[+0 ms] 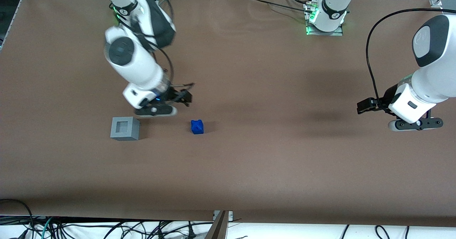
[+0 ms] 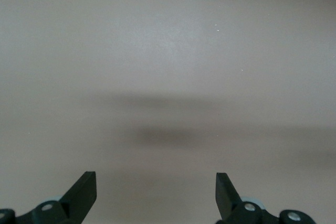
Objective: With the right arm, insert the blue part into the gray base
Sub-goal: 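Move the open right gripper over the blue part and lower it, then close the right gripper on the blue part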
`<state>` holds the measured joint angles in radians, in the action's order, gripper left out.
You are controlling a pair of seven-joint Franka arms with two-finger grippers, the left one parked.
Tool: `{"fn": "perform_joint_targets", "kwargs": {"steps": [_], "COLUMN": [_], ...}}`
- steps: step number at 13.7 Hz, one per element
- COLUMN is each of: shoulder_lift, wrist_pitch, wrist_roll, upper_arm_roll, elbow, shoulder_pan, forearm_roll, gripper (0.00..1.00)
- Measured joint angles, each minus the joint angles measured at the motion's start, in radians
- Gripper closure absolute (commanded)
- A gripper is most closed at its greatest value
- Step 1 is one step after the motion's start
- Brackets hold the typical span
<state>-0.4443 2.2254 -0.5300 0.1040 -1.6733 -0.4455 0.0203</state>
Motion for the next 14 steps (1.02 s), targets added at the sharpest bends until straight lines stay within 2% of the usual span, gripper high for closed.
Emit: {"fn": "perform_joint_targets", "kwargs": {"steps": [3, 8, 9, 10, 12, 14], "shoulder_lift": [-0.139, -0.223, -0.239, -0.257, -0.286, -0.298], "wrist_pitch": [0.119, 0.144, 0.155, 0.170, 0.200, 0.207], "wrist_roll": [-0.067, -0.076, -0.081, -0.082, -0.083, -0.080], "upper_arm_roll": [-0.001, -0.015, -0.015, -0.015, -0.015, -0.015], "elbow": [0.014, 0.077, 0.087, 0.095, 0.102, 0.109], "shoulder_pan": [-0.036, -0.035, -0.036, -0.036, -0.036, -0.036], "forearm_roll": [-0.074, -0.080, -0.080, -0.080, -0.081, -0.088], "gripper": [0.01, 0.02, 0.06, 0.10, 0.28, 0.59]}}
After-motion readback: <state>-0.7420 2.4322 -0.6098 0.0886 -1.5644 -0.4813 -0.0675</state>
